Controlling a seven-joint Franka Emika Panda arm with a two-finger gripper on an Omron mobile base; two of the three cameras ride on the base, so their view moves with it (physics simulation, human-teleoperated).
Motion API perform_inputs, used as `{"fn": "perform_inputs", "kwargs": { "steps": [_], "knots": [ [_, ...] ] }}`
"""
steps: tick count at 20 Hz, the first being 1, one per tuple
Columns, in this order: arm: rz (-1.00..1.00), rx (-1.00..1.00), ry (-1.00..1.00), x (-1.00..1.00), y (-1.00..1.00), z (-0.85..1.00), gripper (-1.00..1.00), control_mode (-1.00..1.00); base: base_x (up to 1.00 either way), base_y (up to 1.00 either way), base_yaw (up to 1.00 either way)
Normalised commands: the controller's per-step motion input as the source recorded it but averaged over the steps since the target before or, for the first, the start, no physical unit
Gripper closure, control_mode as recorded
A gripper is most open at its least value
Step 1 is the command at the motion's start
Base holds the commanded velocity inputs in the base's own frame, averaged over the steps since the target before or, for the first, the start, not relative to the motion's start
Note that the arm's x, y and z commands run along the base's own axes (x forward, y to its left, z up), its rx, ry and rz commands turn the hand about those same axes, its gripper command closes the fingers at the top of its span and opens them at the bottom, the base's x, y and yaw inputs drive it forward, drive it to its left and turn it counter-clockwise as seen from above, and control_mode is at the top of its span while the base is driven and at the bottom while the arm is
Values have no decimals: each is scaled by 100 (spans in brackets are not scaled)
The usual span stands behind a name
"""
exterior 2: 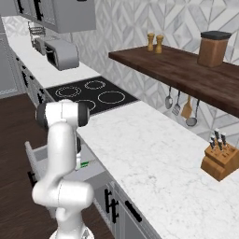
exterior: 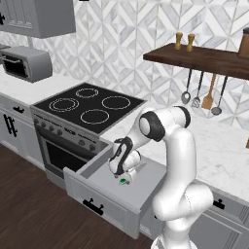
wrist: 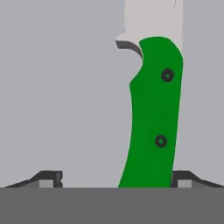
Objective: Pick up the knife from the drawer and place it on the cutting board. Then place the meat from the plate to the cutting board.
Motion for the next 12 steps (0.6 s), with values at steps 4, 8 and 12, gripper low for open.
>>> {"fn": "perform_inputs", "kwargs": {
  "steps": [4,8,12],
  "knots": [
    [0,0,-3,17,0,-44,-100,-100,0,0,0],
    [0,0,-1,0,0,-37,-100,-100,0,0,0],
    [0,0,0,-41,0,-36,100,-100,0,0,0]
  ]
}}
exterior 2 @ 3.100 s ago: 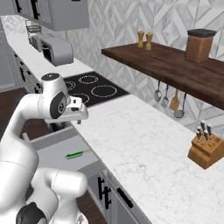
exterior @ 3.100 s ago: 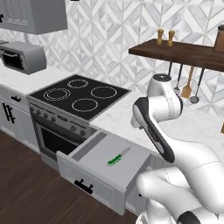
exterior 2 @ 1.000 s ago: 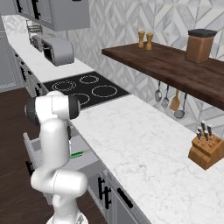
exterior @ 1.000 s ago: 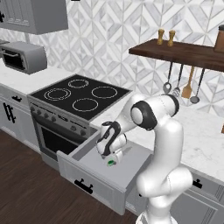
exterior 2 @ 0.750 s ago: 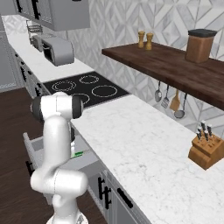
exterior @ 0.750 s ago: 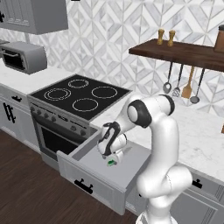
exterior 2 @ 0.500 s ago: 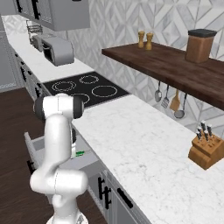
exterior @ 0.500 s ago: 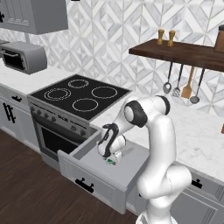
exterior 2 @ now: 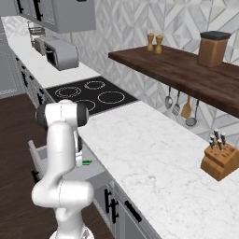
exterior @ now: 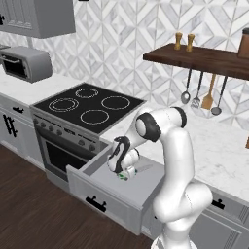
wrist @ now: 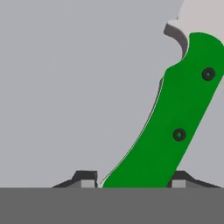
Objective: Pick up the knife from the drawer and place it on the cutting board. Then place the meat from the plate to the cutting board.
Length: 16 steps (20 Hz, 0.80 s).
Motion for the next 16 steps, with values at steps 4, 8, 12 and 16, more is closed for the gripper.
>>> {"fn": "perform_inputs", "kwargs": {
  "steps": [4,8,12,16],
  "knots": [
    [-2,0,1,-48,0,-10,100,-100,0,0,0],
    [6,0,-15,-100,13,74,100,-100,0,0,0],
    [10,-1,-4,-97,5,100,100,-100,0,0,0],
    [9,0,2,-100,1,100,100,-100,0,0,0]
  ]
}}
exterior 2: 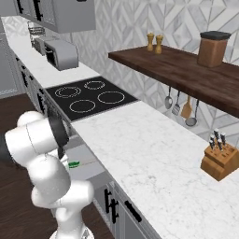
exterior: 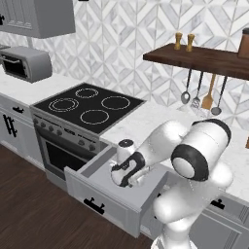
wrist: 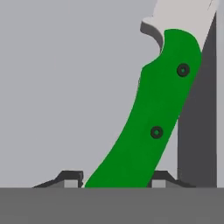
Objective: Pick up the knife from the drawer and place it on the cutting board. Then place the meat from the plate to the cutting board.
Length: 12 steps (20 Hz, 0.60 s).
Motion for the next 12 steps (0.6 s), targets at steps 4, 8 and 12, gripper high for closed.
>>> {"fn": "perform_inputs", "kwargs": {
  "steps": [4,8,12],
  "knots": [
    [10,1,5,-93,14,100,100,-100,0,0,0],
    [10,6,12,-69,35,100,100,-100,0,0,0],
    [3,2,9,-57,28,100,100,-100,0,0,0]
  ]
}}
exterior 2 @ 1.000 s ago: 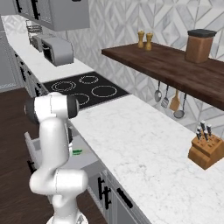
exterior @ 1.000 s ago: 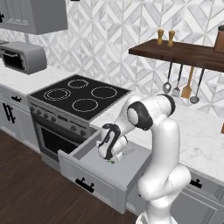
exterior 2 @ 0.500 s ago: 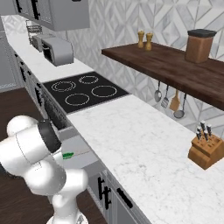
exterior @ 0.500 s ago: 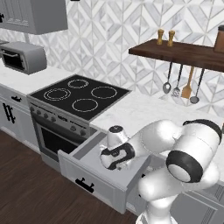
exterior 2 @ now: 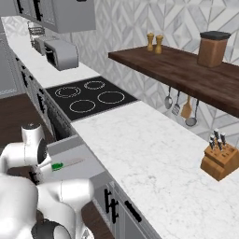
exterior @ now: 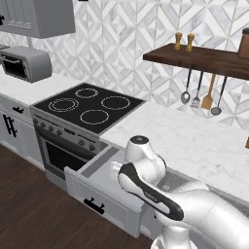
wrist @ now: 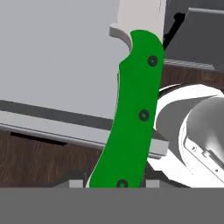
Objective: Pick up the knife from the drawer and place it on the cutting board. Then place the meat from the plate to the cutting board.
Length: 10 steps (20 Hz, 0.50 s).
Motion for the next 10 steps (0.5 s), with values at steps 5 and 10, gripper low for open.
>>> {"fn": "perform_inputs", "kwargs": {
  "steps": [5,10],
  "knots": [
    [1,0,5,-52,8,100,100,-100,0,0,0],
    [1,0,6,-10,-1,100,100,-100,0,0,0]
  ]
}}
